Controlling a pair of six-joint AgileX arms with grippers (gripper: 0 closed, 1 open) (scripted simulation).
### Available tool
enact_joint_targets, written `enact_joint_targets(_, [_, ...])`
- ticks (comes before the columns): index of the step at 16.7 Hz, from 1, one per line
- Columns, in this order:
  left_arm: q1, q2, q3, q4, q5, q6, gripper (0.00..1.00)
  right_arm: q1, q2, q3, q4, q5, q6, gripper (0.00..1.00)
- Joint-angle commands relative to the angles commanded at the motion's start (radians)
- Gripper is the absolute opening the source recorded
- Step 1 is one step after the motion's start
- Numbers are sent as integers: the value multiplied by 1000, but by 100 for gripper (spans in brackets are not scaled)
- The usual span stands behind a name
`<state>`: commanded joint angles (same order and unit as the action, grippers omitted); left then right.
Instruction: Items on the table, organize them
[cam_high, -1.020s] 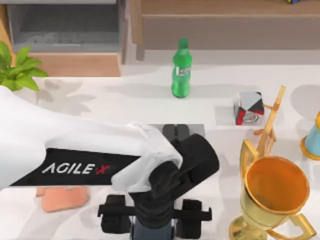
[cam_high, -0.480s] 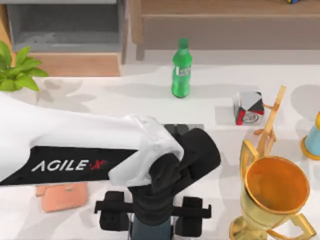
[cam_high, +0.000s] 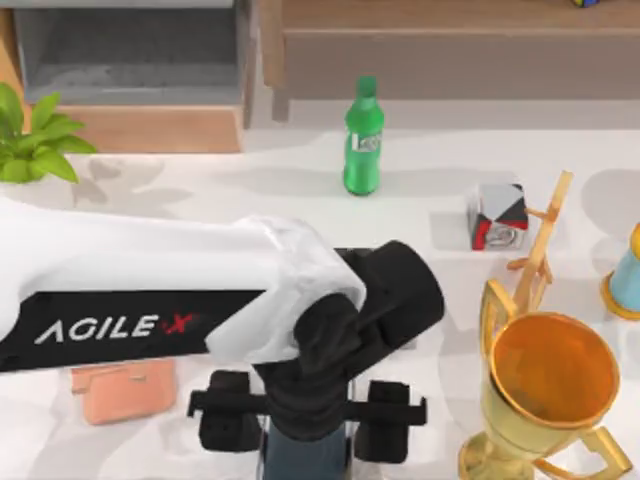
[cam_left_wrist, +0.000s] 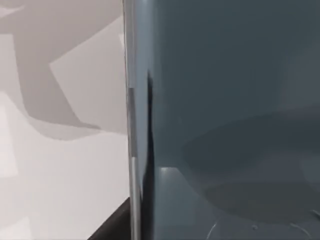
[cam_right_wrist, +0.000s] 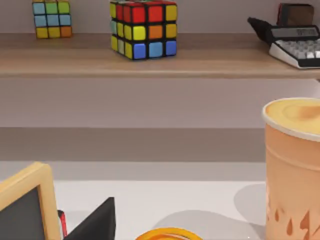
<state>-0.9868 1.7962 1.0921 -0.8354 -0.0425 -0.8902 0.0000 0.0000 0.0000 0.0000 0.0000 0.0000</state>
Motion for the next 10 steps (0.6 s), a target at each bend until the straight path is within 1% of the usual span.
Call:
enact_joint_targets(2, [-9,-54,-20,4,-55,-10,0,0,0,0,0,0,0,100])
enact_joint_targets(5, [-31,-185,-86,11,-201,-33,0,0,0,0,0,0,0,100])
enact_joint_targets(7, [-48,-297,-149,16,-332,-49,0,0,0,0,0,0,0,100])
enact_joint_targets(10, [-73,-493,-260,24,-560,-68,0,0,0,0,0,0,0,100])
